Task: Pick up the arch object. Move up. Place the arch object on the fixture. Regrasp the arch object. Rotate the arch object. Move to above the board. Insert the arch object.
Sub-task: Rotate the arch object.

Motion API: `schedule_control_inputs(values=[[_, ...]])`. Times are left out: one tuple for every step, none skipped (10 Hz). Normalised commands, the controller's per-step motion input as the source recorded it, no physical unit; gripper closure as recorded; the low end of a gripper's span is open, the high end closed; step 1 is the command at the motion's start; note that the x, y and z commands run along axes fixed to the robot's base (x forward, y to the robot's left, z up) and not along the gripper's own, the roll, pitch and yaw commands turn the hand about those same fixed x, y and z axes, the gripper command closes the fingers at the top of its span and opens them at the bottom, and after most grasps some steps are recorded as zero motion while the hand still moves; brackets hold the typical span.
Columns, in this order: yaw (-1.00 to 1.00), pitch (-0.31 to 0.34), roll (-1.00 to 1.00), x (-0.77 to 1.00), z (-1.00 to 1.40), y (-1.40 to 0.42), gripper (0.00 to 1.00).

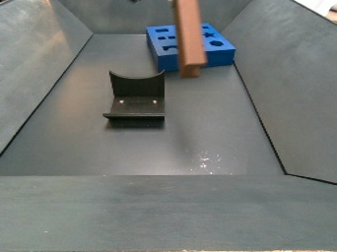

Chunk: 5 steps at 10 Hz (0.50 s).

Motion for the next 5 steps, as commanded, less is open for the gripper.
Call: schedule_control_inputs(values=[[-0.1, -0.047, -0.14, -1.0, 0.34, 0.13, 1.0], [-0.1, -0.033, -0.13, -0.94, 0.26, 0.1, 1.0], [-0.09, -0.022, -0.13, -0.79, 0.18, 0.07, 1.0], [-0.08, -0.012, -0.13, -0.63, 0.11, 0.05, 1.0], [-0.07, -0.011, -0.13, -0.42, 0.06, 0.03, 1.0]])
